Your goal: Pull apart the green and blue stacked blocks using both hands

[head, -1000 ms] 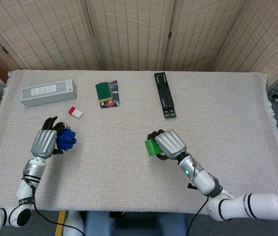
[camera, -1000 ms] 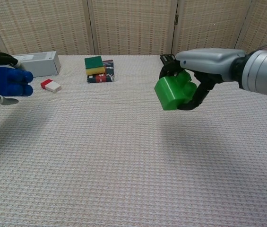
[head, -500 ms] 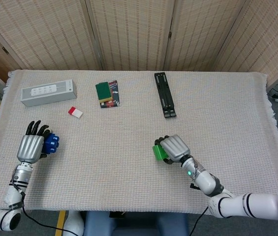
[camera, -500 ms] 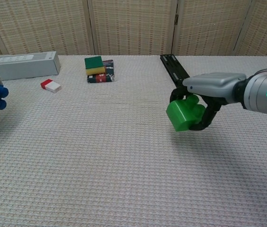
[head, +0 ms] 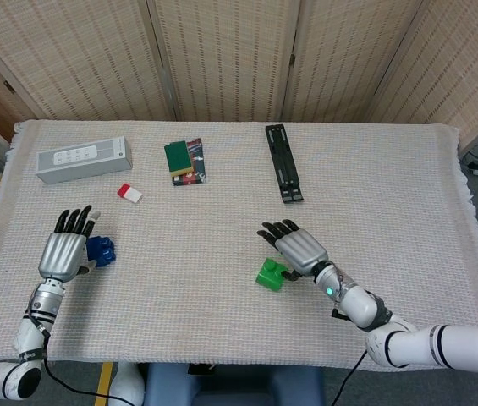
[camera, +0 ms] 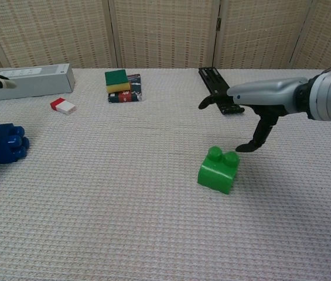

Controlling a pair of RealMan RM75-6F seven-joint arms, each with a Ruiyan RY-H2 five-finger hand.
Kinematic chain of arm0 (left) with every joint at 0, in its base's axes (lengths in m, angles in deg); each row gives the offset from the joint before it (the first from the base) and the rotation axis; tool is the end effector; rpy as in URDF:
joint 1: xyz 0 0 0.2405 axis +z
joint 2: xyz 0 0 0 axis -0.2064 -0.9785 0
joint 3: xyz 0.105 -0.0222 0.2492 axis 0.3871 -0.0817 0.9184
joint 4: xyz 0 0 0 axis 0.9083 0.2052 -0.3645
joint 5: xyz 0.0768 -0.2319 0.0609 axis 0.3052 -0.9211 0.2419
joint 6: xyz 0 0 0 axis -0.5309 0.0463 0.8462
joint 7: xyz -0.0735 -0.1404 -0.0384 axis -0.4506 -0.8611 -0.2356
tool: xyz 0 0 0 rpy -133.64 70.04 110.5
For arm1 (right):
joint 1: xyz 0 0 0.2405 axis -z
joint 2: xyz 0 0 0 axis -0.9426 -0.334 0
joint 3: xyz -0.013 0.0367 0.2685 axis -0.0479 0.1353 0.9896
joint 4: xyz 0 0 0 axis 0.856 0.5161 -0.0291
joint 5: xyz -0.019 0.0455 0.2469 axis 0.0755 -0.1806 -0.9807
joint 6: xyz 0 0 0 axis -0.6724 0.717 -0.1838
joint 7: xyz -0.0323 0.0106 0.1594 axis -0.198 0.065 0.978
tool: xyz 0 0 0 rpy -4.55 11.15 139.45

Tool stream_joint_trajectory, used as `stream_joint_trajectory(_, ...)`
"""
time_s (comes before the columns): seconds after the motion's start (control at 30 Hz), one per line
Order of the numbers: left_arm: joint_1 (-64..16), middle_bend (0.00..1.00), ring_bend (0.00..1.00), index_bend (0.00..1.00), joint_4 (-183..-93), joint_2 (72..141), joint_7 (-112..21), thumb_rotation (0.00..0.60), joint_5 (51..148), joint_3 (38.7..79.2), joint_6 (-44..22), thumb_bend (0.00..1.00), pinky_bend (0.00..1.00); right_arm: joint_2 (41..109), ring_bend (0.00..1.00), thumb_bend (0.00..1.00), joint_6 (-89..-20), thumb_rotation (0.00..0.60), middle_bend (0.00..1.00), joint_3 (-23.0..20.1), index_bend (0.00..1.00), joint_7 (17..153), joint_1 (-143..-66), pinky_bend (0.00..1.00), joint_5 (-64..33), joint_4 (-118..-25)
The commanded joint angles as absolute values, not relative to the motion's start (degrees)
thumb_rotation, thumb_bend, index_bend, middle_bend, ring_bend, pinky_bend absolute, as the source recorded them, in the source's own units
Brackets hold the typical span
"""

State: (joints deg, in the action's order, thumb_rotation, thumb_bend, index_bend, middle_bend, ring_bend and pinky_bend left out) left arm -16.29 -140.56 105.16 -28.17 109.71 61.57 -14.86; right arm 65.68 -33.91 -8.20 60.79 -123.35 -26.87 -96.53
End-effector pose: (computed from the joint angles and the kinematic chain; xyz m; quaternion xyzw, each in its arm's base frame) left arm -0.3018 0.3553 0.0256 -0.6877 -0.3114 -0.3085 0.5788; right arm -0.1351 -0.3618 -0.0382 0.8185 -0.3865 0.2608 0.3356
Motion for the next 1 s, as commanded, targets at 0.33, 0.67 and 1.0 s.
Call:
stream_joint_trajectory(0.33, -12.62, 0.0, 0.0, 0.0, -155.06, 96.07, -23.71, 0.6, 116.17, 65.05, -19.88, 0.24, 0.0, 65.0, 0.0, 0.35, -61.04, 0.6, 0.0, -15.62, 0.0, 53.71, -109.54, 0.0, -13.56, -99.07)
stream_joint_trajectory(0.67, -6.49, 0.02, 0.0, 0.0, -145.76, 99.48, -28.91, 0.6, 114.46, 66.97, -22.65, 0.24, 0.0, 67.33, 0.0, 0.35, -75.57, 0.6, 0.0, -20.42, 0.0, 58.88, -92.93, 0.0, -9.36, -87.79)
stream_joint_trajectory(1.0, -4.95, 0.02, 0.0, 0.0, -144.5, 100.67, -27.83, 0.6, 117.74, 67.01, -25.57, 0.24, 0.0, 66.3, 0.0, 0.35, -72.89, 0.6, 0.0, -18.3, 0.0, 60.72, -91.22, 0.0, -5.88, -87.6)
